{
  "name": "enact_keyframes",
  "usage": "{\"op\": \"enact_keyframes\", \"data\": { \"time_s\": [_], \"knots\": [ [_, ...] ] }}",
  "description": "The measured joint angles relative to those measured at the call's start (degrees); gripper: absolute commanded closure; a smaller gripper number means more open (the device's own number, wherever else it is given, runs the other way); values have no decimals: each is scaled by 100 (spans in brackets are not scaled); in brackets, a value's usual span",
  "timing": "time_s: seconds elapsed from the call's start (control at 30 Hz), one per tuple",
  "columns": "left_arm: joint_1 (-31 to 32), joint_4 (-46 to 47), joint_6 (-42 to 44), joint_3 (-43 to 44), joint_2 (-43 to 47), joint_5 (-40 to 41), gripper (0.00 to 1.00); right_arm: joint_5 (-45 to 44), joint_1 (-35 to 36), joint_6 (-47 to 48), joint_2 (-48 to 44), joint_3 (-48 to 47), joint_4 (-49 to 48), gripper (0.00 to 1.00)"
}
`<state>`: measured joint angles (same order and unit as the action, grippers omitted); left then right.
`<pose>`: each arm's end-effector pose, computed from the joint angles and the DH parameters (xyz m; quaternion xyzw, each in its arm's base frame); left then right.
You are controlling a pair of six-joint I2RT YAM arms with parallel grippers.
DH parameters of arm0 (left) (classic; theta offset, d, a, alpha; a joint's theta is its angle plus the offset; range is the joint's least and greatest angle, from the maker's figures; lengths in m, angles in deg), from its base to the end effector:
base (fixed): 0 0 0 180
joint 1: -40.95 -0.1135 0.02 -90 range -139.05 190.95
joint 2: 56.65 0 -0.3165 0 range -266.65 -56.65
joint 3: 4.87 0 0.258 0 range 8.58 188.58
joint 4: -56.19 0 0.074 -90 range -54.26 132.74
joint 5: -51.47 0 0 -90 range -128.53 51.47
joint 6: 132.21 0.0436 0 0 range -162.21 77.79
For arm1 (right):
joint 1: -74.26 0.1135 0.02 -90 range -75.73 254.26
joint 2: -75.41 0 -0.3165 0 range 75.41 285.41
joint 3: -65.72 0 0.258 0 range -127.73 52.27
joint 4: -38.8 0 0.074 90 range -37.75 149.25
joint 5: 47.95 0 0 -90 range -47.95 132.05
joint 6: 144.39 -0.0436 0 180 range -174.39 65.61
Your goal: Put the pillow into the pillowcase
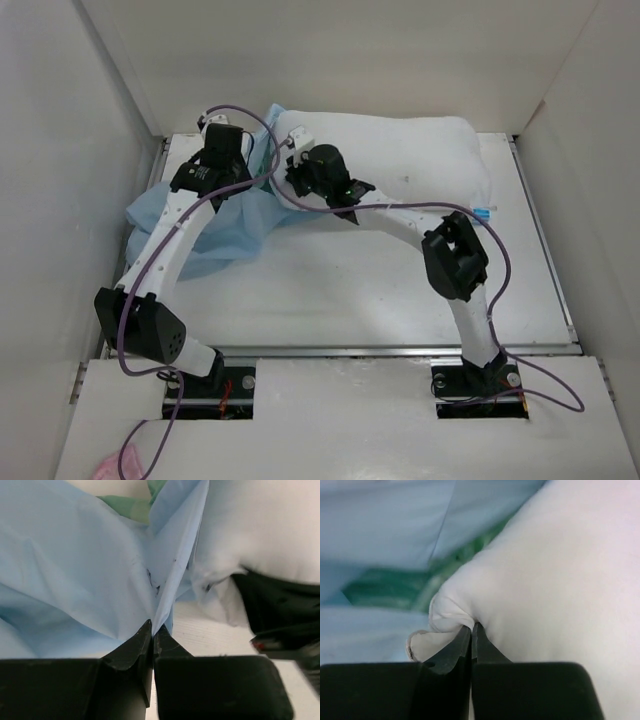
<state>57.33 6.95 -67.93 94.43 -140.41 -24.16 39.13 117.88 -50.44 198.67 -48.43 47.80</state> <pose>0.3205 -0.0829 0.4328 -0.1300 0.8671 -0.0652 0.4765 0.4070 0.3848 0.3008 -0.3127 0.7466 0.1797 0.5590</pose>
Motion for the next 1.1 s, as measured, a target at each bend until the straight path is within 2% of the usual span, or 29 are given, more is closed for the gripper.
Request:
{"op": "enact_keyframes", "data": {
  "time_s": [0.1, 0.2, 0.3, 0.43, 0.6, 0.73, 0.8, 0.83, 0.87, 0.9, 0.93, 1.0, 1.03, 1.07, 1.1],
  "knots": [
    [26, 0, 76, 0, 17, -166, 100, 367, -275, -713, 2, -203, -310, 100],
    [151, -20, 166, 7, 90, -278, 100, 455, -409, -1119, 236, -916, -372, 100],
    [269, -66, 260, 116, 136, -461, 100, 433, -396, -1405, 501, -1443, -446, 100],
    [310, -146, 317, 601, 15, -599, 100, 387, -151, -1600, 664, -1458, -483, 100],
    [302, -114, 315, 1270, -407, -570, 100, 389, 511, -1694, 579, -533, -767, 100],
    [236, -588, 313, 1187, -501, -437, 100, 664, 863, -1996, -297, 1338, -1104, 100],
    [201, -662, 229, 962, -470, -345, 99, 811, 920, -1993, -1051, 2291, -1185, 95],
    [162, -662, 181, 848, -450, -284, 91, 839, 940, -1961, -1456, 2669, -1176, 91],
    [120, -664, 120, 699, -404, -205, 81, 857, 946, -1945, -1803, 2918, -1130, 80],
    [79, -695, 48, 544, -339, -98, 61, 885, 944, -1902, -2227, 3163, -1082, 76],
    [63, -737, 24, 468, -284, -26, 46, 885, 935, -1910, -2452, 3263, -1036, 68],
    [24, -793, -122, 295, -83, 221, 27, 874, 933, -1856, -2892, 3427, -890, 54],
    [11, -813, -184, 197, 68, 350, 6, 876, 933, -1801, -3058, 3473, -809, 47],
    [-2, -826, -225, 87, 258, 470, 0, 870, 933, -1742, -3193, 3504, -695, 33],
    [-26, -824, -282, -22, 466, 560, 0, 872, 925, -1663, -3305, 3523, -546, 21]
  ]
}}
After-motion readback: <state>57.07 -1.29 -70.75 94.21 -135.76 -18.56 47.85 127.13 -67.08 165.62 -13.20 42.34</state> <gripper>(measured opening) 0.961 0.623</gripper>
